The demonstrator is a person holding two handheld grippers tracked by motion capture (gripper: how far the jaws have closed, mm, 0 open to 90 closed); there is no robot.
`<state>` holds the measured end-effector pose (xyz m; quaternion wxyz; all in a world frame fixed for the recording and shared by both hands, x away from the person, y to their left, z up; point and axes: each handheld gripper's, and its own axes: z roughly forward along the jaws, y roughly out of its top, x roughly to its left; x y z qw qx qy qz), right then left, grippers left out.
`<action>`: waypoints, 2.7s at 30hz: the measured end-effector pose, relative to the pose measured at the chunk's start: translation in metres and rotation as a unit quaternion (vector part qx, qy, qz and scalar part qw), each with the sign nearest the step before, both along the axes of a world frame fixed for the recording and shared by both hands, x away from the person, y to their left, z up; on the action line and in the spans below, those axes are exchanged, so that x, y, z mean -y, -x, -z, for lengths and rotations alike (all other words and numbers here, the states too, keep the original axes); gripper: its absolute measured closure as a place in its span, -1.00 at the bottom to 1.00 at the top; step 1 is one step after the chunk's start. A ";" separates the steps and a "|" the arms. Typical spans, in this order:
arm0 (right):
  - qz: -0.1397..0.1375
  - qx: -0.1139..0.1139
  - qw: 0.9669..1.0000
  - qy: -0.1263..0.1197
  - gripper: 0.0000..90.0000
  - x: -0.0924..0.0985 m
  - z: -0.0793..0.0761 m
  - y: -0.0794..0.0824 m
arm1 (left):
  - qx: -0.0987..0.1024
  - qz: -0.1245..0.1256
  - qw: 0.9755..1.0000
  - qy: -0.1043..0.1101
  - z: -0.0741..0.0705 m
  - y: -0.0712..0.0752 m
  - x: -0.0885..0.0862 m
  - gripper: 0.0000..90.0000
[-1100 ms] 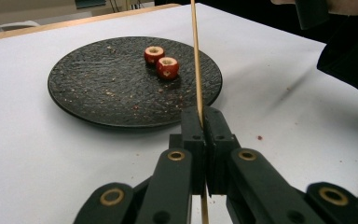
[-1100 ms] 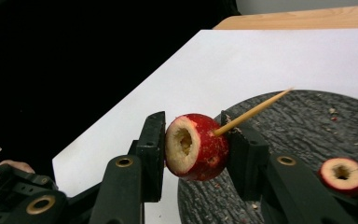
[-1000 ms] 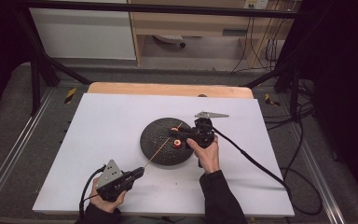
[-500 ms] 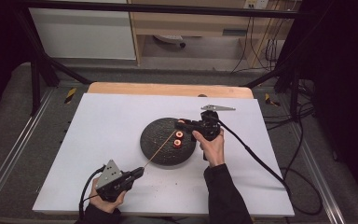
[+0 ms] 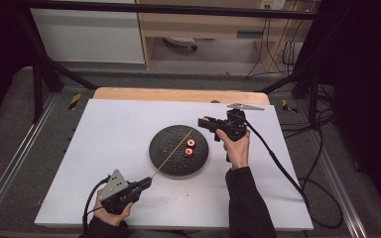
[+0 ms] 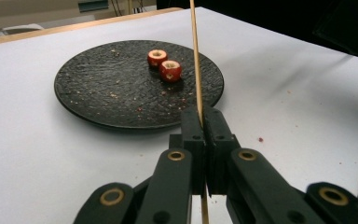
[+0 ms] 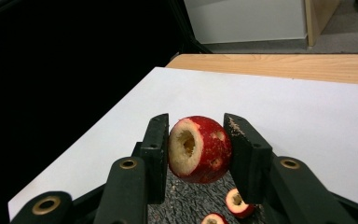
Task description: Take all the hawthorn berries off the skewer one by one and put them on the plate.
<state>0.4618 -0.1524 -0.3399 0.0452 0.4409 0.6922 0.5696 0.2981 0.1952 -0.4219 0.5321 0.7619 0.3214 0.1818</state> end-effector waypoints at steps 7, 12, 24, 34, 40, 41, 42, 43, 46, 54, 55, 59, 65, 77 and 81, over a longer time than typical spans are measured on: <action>-0.006 0.001 1.000 0.026 0.39 -0.006 0.010 0.002 | 0.001 -0.007 1.000 0.004 -0.001 -0.001 -0.003 0.96; -0.017 -0.010 0.999 0.037 0.39 -0.019 0.024 0.003 | -0.003 -0.008 1.000 0.003 0.000 -0.002 -0.003 0.96; -0.053 -0.038 0.996 0.067 0.39 -0.062 0.063 0.004 | -0.005 -0.014 1.000 0.005 0.001 -0.005 -0.006 0.96; -0.065 -0.055 0.993 0.082 0.39 -0.081 0.092 0.006 | -0.008 -0.013 1.000 0.003 0.002 -0.005 -0.004 0.96; -0.070 -0.060 0.991 0.097 0.39 -0.087 0.106 0.008 | -0.008 -0.013 1.000 0.003 0.002 -0.005 -0.004 0.96; -0.071 -0.058 0.991 0.098 0.39 -0.087 0.108 0.008 | -0.008 -0.013 1.000 0.003 0.002 -0.006 -0.004 0.96; -0.072 -0.060 0.991 0.099 0.38 -0.088 0.109 0.009 | -0.009 -0.013 1.000 0.003 0.002 -0.006 -0.004 0.96; -0.074 -0.057 0.991 0.100 0.38 -0.088 0.110 0.009 | -0.009 -0.013 1.000 0.002 0.002 -0.006 -0.004 0.96; -0.075 -0.057 0.990 0.105 0.37 -0.089 0.113 0.009 | -0.009 -0.013 1.000 0.001 0.003 -0.006 -0.004 0.96; -0.074 -0.034 0.990 0.112 0.16 -0.085 0.102 0.014 | -0.010 -0.014 1.000 0.001 0.002 -0.006 -0.004 0.96; -0.073 -0.032 0.990 0.113 0.13 -0.084 0.100 0.015 | -0.010 -0.014 1.000 0.001 0.002 -0.006 -0.004 0.96; -0.072 -0.019 0.990 0.116 -0.02 -0.076 0.091 0.020 | -0.011 -0.016 1.000 0.001 0.002 -0.006 -0.005 0.96; -0.078 -0.004 0.988 0.132 -0.45 -0.060 0.082 0.030 | -0.012 -0.016 1.000 0.000 0.002 -0.007 -0.005 0.96; -0.066 0.015 0.984 0.166 -0.91 -0.015 0.083 0.049 | -0.019 -0.017 1.000 -0.008 0.003 -0.009 -0.001 0.96; -0.059 0.016 0.983 0.175 -0.96 0.002 0.085 0.055 | -0.023 -0.018 1.000 -0.009 0.002 -0.011 0.000 0.96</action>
